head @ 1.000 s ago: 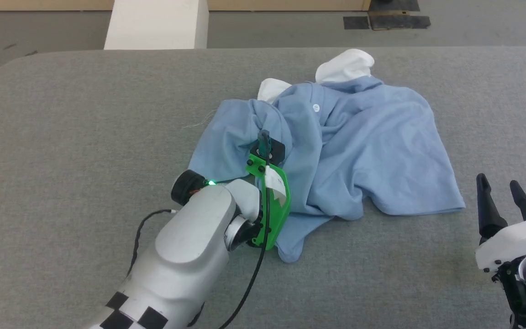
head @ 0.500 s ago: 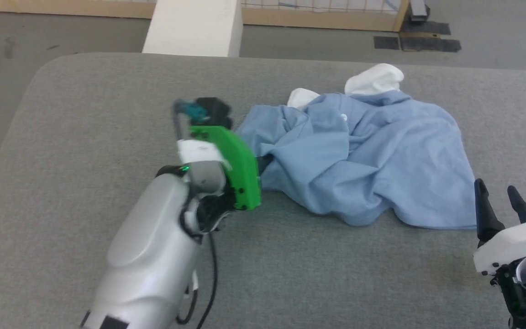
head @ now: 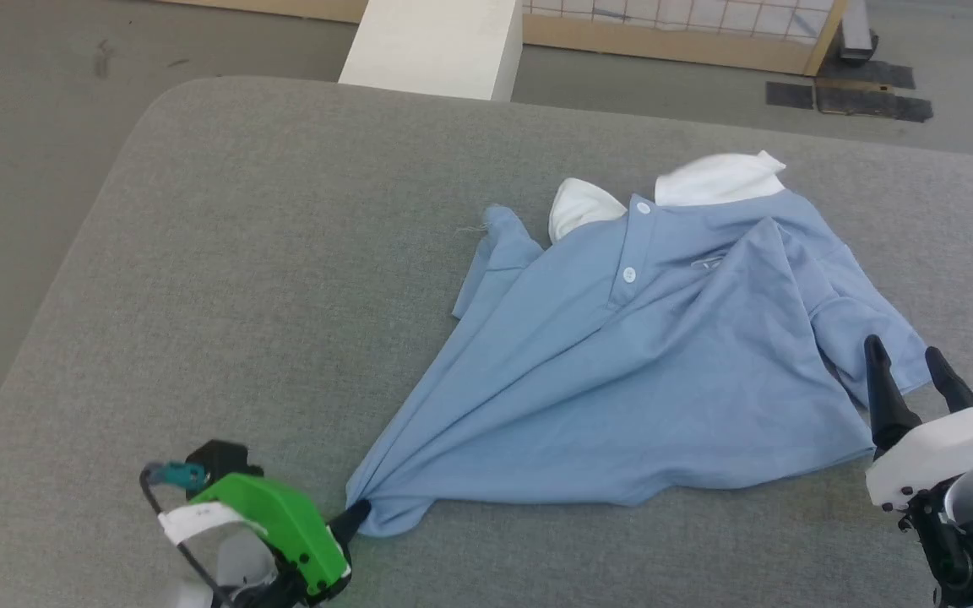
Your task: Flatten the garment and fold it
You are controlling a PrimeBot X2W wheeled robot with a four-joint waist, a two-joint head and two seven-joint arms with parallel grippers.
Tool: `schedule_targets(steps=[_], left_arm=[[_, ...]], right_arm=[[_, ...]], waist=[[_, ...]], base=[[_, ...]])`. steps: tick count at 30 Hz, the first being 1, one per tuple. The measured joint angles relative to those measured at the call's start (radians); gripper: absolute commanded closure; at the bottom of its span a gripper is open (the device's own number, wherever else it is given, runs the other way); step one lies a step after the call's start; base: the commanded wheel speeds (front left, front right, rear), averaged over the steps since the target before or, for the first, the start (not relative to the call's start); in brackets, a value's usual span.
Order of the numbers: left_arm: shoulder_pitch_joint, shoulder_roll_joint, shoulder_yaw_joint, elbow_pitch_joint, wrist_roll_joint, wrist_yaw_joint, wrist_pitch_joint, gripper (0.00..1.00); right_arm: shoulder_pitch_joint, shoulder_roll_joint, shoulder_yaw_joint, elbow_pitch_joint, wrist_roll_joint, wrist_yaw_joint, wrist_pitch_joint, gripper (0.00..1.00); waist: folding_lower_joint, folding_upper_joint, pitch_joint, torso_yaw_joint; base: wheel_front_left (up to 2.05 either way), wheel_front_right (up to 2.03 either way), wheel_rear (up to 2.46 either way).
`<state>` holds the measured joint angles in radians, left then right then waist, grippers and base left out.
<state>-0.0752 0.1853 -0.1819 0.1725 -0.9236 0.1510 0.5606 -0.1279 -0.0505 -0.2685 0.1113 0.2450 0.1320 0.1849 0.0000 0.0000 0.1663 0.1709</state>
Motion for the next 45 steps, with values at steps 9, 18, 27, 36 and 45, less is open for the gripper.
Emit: schedule_targets(steps=[9,18,27,36,45], left_arm=[[0.056,-0.003,0.04,-0.016,-0.047,0.013,-0.004,1.0],[0.026,0.021,0.138,-0.205,-0.03,-0.101,-0.208,0.0],[-0.022,0.085,0.138,-0.255,0.264,-0.174,-0.542,0.0],[-0.026,0.077,0.089,-0.161,0.417,-0.177,-0.756,0.0],[-0.07,0.066,0.068,-0.139,0.461,-0.177,-0.784,0.0]], right_arm=[[-0.006,0.0,0.011,0.016,0.001,0.0,0.0,0.0],[-0.006,0.001,0.009,0.038,0.002,0.0,-0.007,0.0],[-0.006,0.0,0.013,0.051,0.011,0.0,-0.009,0.0],[-0.029,-0.029,-0.017,0.032,-0.021,0.0,0.132,0.0],[-0.215,-0.198,0.037,0.026,-0.119,0.0,0.545,0.0]], waist=[[0.0,0.0,0.012,-0.005],[0.0,0.0,-0.007,-0.021],[0.0,0.0,-0.019,-0.056],[0.0,0.0,-0.002,-0.081],[0.0001,0.0,0.063,-0.078]], base=[[0.0,0.0,0.0],[0.0,0.0,0.0],[0.0,0.0,0.0],[0.0,0.0,0.0],[0.0,0.0,0.0]])
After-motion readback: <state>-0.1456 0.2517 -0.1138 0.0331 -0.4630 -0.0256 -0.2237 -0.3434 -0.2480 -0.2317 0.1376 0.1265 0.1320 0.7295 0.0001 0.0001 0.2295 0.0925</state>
